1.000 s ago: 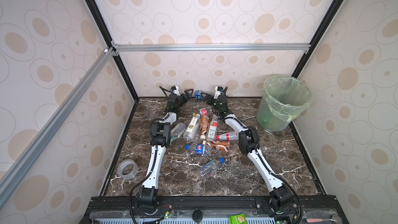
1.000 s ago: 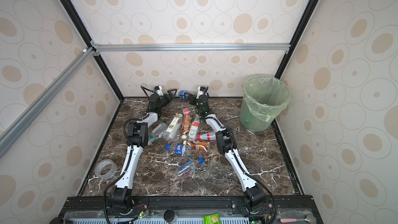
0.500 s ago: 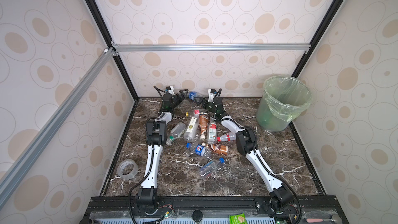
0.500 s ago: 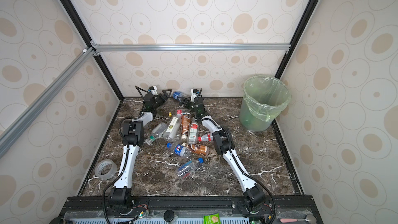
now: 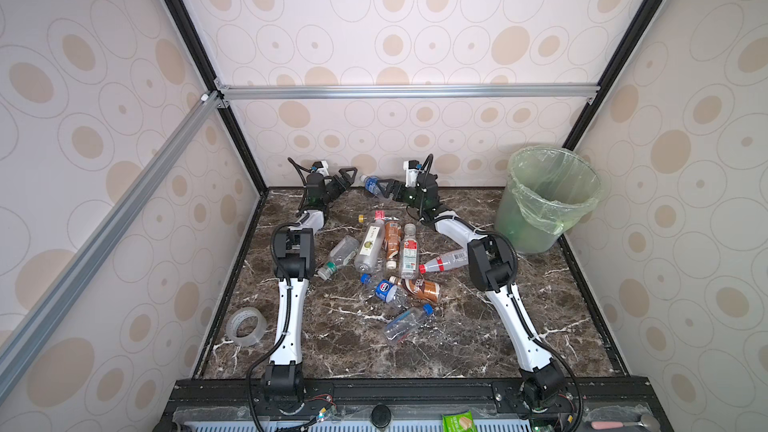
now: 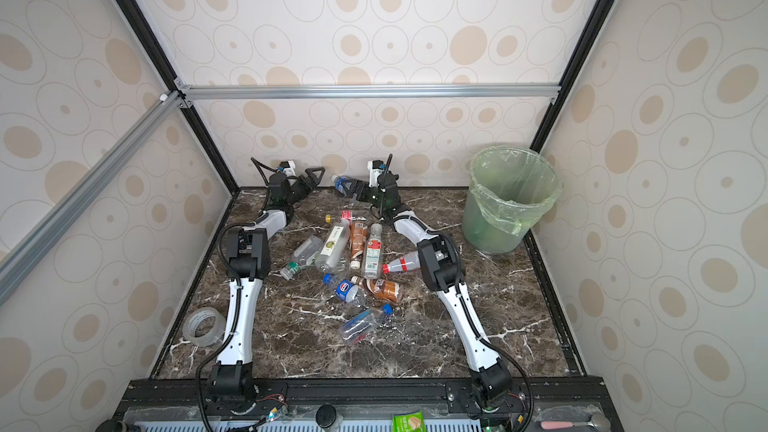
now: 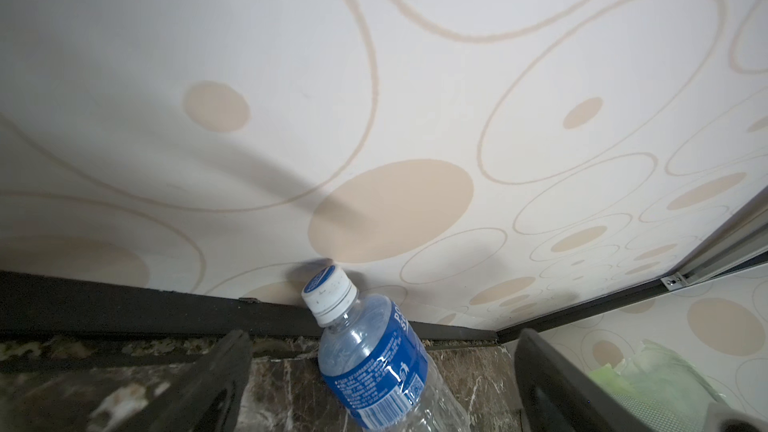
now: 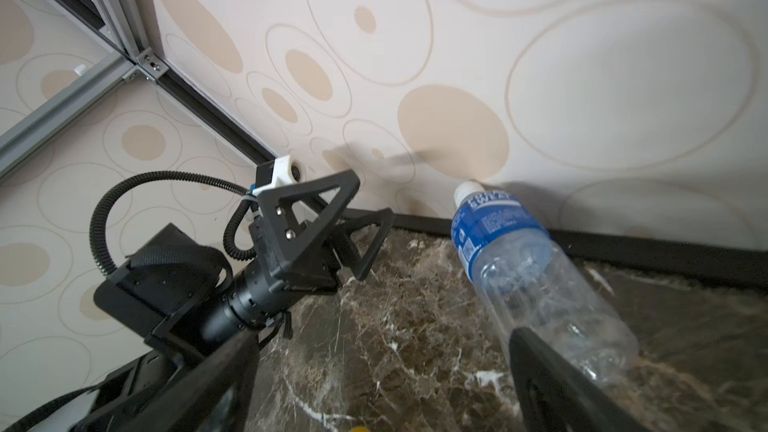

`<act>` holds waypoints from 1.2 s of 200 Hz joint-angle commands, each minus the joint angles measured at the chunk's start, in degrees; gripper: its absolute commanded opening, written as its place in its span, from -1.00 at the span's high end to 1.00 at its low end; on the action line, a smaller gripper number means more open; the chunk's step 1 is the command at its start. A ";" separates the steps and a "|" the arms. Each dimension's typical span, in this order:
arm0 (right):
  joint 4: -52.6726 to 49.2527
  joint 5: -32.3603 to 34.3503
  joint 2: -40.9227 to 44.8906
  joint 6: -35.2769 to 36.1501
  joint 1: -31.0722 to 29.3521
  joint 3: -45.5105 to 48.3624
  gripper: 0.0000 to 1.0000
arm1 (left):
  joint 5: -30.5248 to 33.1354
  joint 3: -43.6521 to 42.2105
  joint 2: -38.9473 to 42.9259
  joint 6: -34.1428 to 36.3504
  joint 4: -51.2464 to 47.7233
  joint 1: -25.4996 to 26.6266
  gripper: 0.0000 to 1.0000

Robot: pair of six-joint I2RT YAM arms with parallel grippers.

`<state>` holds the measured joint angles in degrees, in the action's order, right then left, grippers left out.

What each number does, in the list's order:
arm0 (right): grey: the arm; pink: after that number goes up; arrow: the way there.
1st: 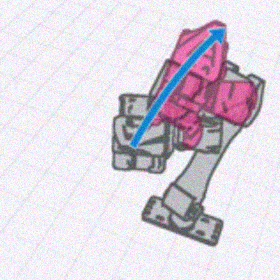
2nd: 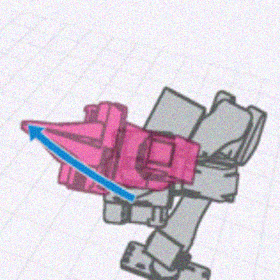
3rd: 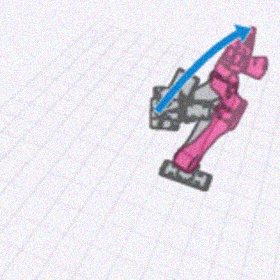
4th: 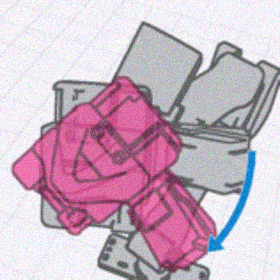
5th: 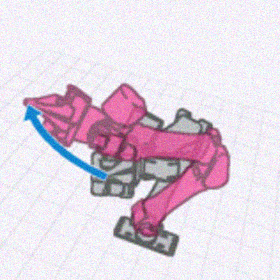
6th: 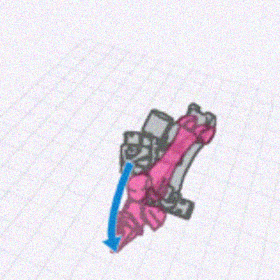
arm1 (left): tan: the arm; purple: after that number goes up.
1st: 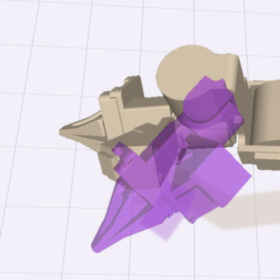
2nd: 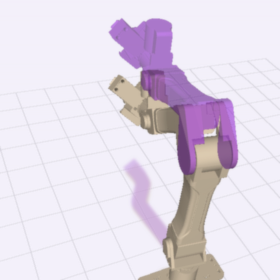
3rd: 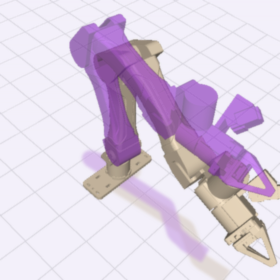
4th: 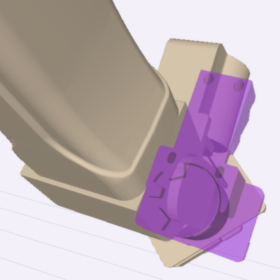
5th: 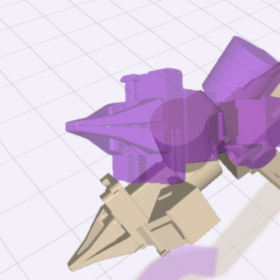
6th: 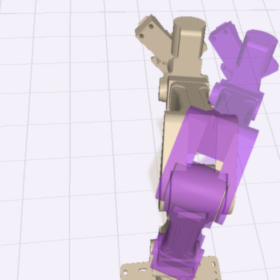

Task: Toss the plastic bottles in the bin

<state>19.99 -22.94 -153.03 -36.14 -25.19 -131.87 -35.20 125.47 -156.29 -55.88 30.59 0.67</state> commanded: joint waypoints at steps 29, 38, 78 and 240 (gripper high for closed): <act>-17.06 3.46 -11.16 8.87 2.83 -22.45 -0.99 | -2.01 -2.50 4.62 3.28 -3.44 1.28 -0.98; -16.67 3.49 -13.03 8.45 3.44 -23.85 -0.99 | -2.32 -3.34 4.90 2.57 -2.84 1.35 -0.98; -9.94 3.49 -17.76 6.61 3.82 -25.32 -0.99 | -3.20 -1.29 2.98 2.64 -4.33 1.97 -0.98; -3.63 2.33 -20.84 1.82 -1.68 -28.73 -0.99 | -2.11 -8.93 7.56 4.86 -3.56 -0.23 -0.98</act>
<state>14.68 -19.53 -174.65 -33.63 -26.24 -158.74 -37.17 118.26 -153.49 -52.56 25.54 1.72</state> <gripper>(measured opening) 0.995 0.992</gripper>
